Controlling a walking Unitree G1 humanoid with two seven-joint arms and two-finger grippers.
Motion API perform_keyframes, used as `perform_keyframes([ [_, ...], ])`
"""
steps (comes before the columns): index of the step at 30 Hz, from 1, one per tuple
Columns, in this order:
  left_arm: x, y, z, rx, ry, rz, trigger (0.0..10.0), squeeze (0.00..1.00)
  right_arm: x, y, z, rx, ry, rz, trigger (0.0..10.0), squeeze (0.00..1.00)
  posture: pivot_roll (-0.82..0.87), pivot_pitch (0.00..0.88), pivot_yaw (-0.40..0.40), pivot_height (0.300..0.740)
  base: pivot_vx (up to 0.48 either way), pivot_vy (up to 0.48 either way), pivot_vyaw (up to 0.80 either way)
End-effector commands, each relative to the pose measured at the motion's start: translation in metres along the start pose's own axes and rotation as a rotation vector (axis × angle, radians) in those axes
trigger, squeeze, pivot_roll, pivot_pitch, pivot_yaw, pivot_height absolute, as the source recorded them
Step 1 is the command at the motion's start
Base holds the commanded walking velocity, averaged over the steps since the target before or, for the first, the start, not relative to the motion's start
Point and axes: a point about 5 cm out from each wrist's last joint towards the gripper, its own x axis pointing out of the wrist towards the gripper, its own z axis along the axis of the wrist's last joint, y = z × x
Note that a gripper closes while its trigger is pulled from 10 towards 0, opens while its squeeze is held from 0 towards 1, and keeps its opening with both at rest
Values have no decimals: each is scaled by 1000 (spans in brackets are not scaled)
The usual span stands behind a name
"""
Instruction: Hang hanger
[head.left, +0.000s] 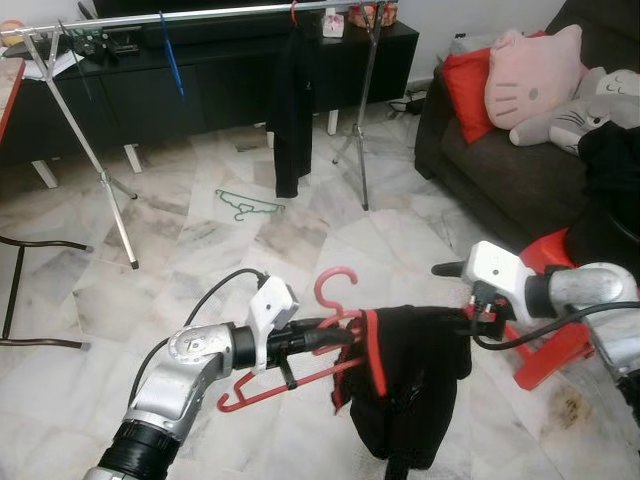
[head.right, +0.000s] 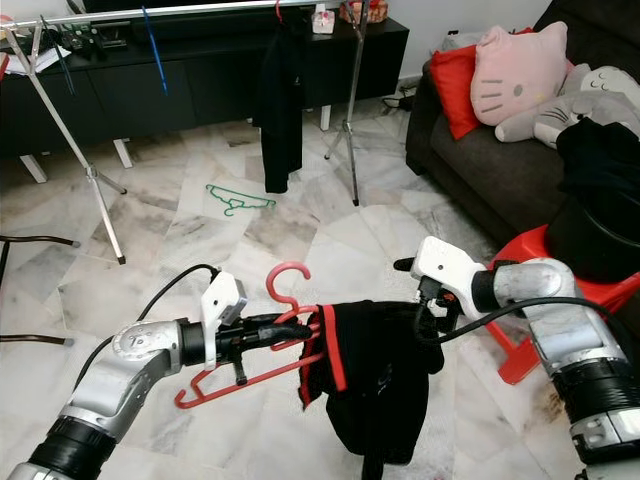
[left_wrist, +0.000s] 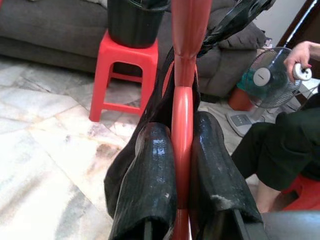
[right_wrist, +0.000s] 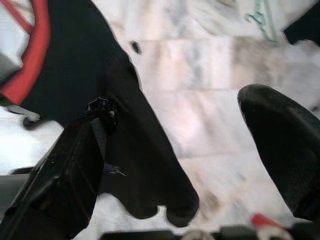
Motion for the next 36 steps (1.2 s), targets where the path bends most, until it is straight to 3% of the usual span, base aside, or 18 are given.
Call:
perform_keyframes([
  [1,4,-5,8,25,-17,-49,10000,0,-7,-2,4,18,-54,43,10000,0,-115,84,-65,740,0,0,0],
  [7,3,-8,6,37,6,-80,10000,0,-2,5,-5,66,-48,202,10000,0,-108,76,-67,740,0,0,0],
  [13,5,-11,8,41,5,-107,10000,0,8,10,-17,51,12,257,10000,0,-94,77,-71,740,0,0,0],
  [21,8,-19,11,40,3,-160,10000,0,26,12,-12,44,-51,267,10000,0,-84,72,-72,740,0,0,0],
  [31,8,-21,13,45,8,-166,10000,0,32,17,-11,54,-68,350,10000,0,-82,70,-74,740,0,0,0],
  [32,8,-21,14,45,8,-165,10000,0,32,18,-12,60,-66,364,6824,0,-81,73,-77,740,0,0,0],
  [33,8,-21,14,46,8,-164,10000,0,33,20,-14,70,-64,387,863,0,-79,74,-77,740,0,0,0],
  [36,8,-20,15,45,8,-163,10000,0,34,23,-17,84,-61,407,0,0,-79,74,-77,740,0,0,0],
])
